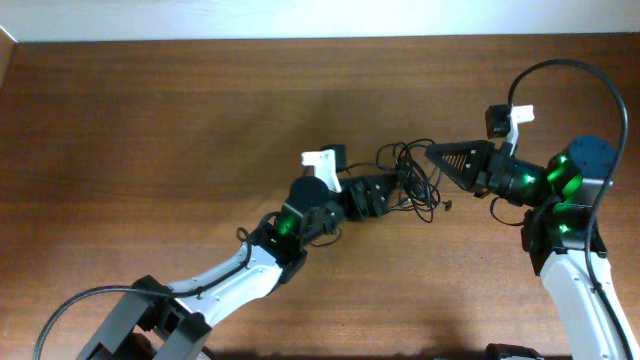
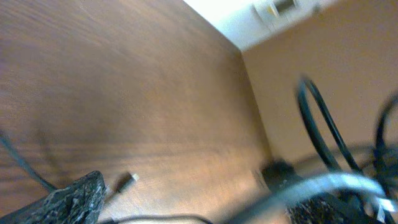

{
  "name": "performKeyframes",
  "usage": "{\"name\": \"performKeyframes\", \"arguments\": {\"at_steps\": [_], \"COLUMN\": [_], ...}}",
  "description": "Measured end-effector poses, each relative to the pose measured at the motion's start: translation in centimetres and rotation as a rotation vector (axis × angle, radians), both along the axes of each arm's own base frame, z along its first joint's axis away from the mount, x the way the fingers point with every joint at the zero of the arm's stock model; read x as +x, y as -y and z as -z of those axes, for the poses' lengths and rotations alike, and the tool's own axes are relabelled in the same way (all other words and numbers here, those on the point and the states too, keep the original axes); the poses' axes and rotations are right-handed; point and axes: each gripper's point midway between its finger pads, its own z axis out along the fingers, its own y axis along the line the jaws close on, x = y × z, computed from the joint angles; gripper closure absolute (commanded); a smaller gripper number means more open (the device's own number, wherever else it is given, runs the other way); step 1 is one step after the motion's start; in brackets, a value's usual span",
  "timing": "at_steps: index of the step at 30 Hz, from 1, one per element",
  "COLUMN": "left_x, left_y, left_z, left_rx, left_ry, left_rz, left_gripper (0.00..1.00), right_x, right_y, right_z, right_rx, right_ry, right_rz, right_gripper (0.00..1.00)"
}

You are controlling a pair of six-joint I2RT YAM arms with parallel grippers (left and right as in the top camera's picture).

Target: Untangle cables

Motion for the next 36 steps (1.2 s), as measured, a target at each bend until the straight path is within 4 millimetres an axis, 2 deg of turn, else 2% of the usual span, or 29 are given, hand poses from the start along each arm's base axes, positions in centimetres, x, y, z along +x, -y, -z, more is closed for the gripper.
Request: {"name": "performKeyframes", "arguments": {"at_steps": [2,5,10,15,20,26,32,34,36], "left_x": [-1.3,-2.5,-3.0,-3.7,-4.6,-4.4,-3.9,-3.9,-3.9], "left_y": [1.5,2.4,2.7,3.3,3.2,3.2,3.5,3.5,3.2], "left_z": [-0.9,-1.6,-1.8,-3.2,-0.5,-0.9,-3.6,-3.3,-2.1], "left_rx": [-0.029,-0.053,-0.064,-0.107,-0.045,-0.051,-0.118,-0.111,-0.08], "left_ry": [0.03,0.048,0.046,0.093,-0.016,-0.001,0.103,0.091,0.046], "left_rz": [0.086,0.164,0.203,0.256,0.283,0.275,0.276,0.275,0.26], "left_gripper": [0.08,0.1,0.1,0.16,0.14,0.14,0.15,0.16,0.23], "right_x": [-0.1,-0.2,-0.2,-0.1,-0.2,-0.2,-0.1,-0.2,-0.1], "right_y": [0.0,-0.1,-0.1,-0.1,-0.1,-0.1,-0.1,-0.1,-0.1], "right_z": [0.0,0.0,0.0,0.0,0.0,0.0,0.0,0.0,0.0], "right_rx": [0.001,0.001,0.002,0.002,0.002,0.002,0.002,0.002,0.002], "right_ry": [0.0,0.0,-0.002,-0.002,-0.002,-0.002,-0.002,-0.003,-0.002], "right_rz": [-0.006,-0.01,-0.01,-0.009,-0.009,-0.009,-0.009,-0.009,-0.009], "right_gripper": [0.96,0.96,0.96,0.96,0.96,0.96,0.96,0.96,0.96]}}
